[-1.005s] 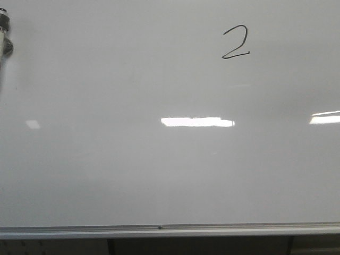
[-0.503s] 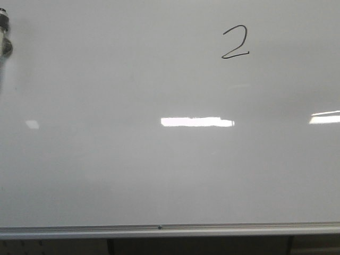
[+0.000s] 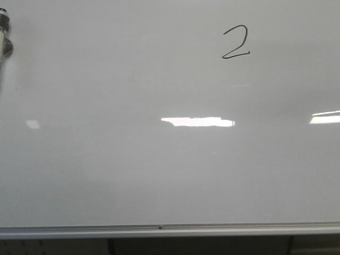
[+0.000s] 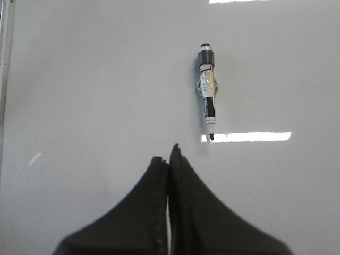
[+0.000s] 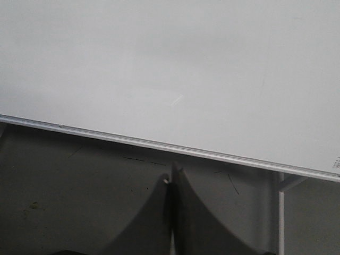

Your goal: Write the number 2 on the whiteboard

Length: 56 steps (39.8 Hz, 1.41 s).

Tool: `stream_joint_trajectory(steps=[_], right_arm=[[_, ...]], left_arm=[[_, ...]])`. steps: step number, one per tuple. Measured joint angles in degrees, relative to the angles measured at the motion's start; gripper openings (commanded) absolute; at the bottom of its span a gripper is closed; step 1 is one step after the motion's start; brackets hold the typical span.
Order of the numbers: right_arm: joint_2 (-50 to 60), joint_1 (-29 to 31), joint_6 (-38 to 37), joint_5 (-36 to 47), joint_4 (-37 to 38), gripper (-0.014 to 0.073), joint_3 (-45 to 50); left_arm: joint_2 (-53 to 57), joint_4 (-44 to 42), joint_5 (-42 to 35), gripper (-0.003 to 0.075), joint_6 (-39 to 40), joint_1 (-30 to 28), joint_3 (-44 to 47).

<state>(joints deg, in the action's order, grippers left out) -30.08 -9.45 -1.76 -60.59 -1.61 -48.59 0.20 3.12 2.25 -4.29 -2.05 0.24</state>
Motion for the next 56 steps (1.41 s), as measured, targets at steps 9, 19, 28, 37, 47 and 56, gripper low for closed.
stream_joint_trajectory(steps=[9,19,28,37,47,56], right_arm=[[0.0,0.0,0.0,0.0,0.0,-0.0067,0.0],[0.5,0.0,0.0,0.2,0.0,-0.0067,0.4],[10.8,3.1,1.8,8.1,2.7,-0.0067,8.2],[22.9,7.4,4.4,24.0,2.7,-0.0067,24.8],[30.5,11.0,4.6,37.2,2.2,-0.0067,40.3],[30.8,11.3,4.6,50.2,0.2,-0.0067,49.2]], left_arm=[[0.0,0.0,0.0,-0.0019,0.0,0.0,0.0],[0.0,0.0,0.0,-0.0019,0.0,0.0,0.0],[0.0,0.0,0.0,-0.0020,0.0,0.0,0.0],[0.0,0.0,0.0,-0.0020,0.0,0.0,0.0],[0.0,0.0,0.0,-0.0020,0.0,0.0,0.0],[0.0,0.0,0.0,-0.0019,0.0,0.0,0.0]])
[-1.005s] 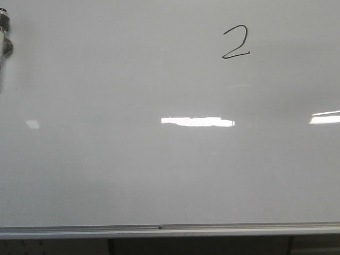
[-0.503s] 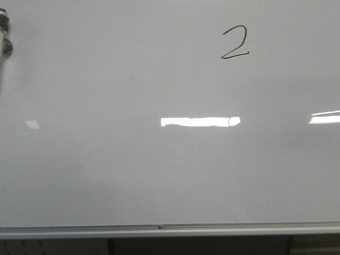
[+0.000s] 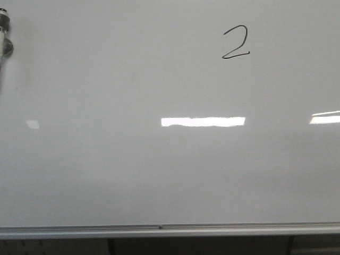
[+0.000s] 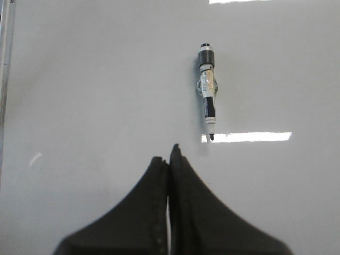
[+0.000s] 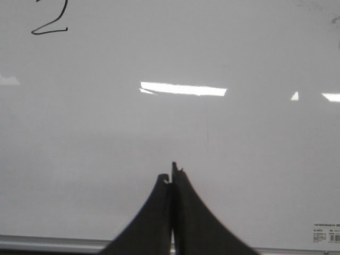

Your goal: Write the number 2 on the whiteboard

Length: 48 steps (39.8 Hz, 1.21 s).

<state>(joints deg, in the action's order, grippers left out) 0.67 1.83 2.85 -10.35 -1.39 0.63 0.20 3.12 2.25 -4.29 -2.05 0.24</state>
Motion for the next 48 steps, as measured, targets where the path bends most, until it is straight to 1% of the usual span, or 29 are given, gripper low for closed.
stream_joint_trajectory(steps=[4,9,31,39,48], right_arm=[[0.0,0.0,0.0,5.1,-0.6,-0.0067,0.9],[0.0,0.0,0.0,7.4,-0.8,-0.0067,0.9],[0.0,0.0,0.1,8.1,-0.9,-0.0067,0.9],[0.0,-1.6,0.1,8.1,-0.9,-0.0067,0.9],[0.0,-1.5,0.1,8.1,-0.9,-0.0067,0.9]], left_arm=[[0.0,0.0,0.0,-0.0019,0.0,0.0,0.0],[0.0,0.0,0.0,-0.0019,0.0,0.0,0.0],[0.0,0.0,0.0,-0.0019,0.0,0.0,0.0],[0.0,0.0,0.0,-0.0020,0.0,0.0,0.0],[0.0,0.0,0.0,-0.0019,0.0,0.0,0.0]])
